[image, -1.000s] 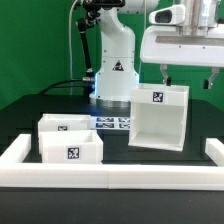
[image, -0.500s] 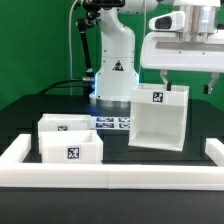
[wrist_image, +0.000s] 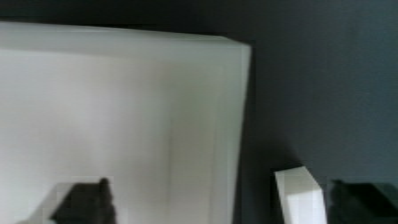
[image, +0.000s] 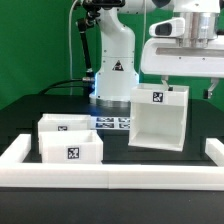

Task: Assemble drawer

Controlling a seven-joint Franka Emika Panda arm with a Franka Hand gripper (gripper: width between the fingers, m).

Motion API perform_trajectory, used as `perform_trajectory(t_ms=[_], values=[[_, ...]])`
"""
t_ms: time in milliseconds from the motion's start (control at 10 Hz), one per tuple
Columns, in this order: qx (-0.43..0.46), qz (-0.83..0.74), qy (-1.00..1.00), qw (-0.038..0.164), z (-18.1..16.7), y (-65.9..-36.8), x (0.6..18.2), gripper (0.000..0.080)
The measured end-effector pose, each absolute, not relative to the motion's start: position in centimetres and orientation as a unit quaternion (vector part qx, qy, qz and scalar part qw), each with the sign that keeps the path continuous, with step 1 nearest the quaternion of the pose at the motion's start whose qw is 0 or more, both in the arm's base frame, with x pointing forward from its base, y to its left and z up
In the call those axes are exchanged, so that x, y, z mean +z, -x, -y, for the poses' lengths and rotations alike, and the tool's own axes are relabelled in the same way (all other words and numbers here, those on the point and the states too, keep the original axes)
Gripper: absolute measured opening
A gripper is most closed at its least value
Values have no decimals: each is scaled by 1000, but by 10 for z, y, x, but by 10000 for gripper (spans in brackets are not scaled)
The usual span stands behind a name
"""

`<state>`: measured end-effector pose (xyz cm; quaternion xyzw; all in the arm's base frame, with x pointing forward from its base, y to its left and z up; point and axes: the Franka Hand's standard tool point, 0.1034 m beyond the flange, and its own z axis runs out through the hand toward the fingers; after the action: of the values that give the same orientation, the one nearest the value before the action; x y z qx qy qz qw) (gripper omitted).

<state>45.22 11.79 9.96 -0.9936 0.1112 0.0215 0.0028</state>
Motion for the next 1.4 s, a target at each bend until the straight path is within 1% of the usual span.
perform_trajectory(t_ms=[100,200,300,400,500,600,1200,1400], values=[[22,-111,994,3,-118,-452,100,548],[22,-111,994,3,-118,-452,100,364],[22,-111,994,3,-118,-452,100,229],[22,-111,994,3,-118,-452,100,229],[22,-111,994,3,-118,-452,100,64],[21,-110,994,3,-118,-452,100,36],[23,-96,995,4,-117,-456,100,36],[25,-79,996,15,-113,-482,101,37]])
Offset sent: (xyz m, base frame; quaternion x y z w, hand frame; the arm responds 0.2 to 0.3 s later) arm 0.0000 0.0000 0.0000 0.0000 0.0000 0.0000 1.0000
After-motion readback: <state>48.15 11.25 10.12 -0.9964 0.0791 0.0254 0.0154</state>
